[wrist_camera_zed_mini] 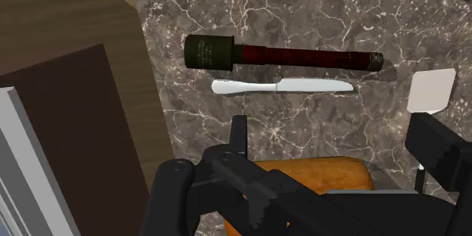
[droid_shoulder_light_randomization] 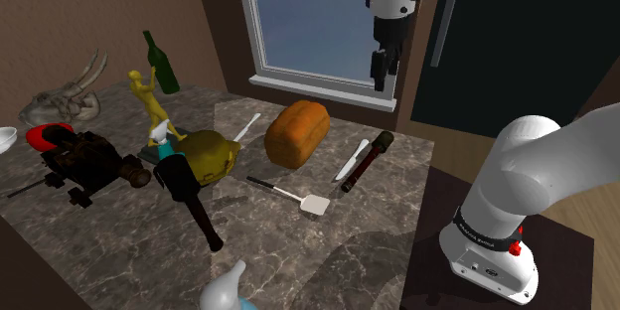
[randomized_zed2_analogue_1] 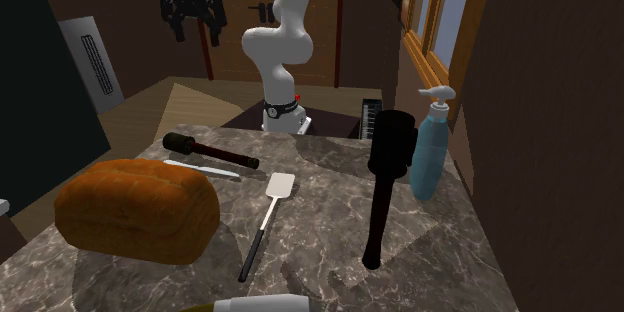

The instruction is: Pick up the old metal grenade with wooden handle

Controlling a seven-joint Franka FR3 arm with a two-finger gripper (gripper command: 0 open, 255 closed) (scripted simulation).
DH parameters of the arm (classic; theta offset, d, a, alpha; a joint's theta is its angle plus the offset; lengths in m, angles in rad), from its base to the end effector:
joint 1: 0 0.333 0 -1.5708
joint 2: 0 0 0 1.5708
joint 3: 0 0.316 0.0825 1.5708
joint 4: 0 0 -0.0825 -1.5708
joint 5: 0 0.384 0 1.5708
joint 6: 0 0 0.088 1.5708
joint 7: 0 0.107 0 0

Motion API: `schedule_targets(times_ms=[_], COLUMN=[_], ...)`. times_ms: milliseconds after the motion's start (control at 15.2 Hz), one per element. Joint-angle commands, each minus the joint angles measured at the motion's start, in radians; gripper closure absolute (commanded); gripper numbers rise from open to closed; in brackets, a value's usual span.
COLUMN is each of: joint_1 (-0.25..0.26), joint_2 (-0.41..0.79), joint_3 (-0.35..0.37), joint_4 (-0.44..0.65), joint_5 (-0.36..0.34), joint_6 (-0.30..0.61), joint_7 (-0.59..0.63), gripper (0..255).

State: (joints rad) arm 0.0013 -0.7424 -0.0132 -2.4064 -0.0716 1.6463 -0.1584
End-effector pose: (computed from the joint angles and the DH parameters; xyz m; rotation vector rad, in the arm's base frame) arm 0.3232 -0.0119 0.5596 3.0713 0.2402 -0.0352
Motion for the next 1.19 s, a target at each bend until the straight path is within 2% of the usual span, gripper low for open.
schedule_targets(times_ms=[0,594,1122], joint_1=[0.000,0.065,0.093], joint_2=[0.000,0.121,0.300], joint_3=[0.000,0.186,0.346], joint_4=[0.000,0.076,0.224], joint_5=[0.000,0.119,0.161], joint_6=[0.000,0.062,0.118], joint_7=[0.000,0.238,0.450], gripper=[0,0,0])
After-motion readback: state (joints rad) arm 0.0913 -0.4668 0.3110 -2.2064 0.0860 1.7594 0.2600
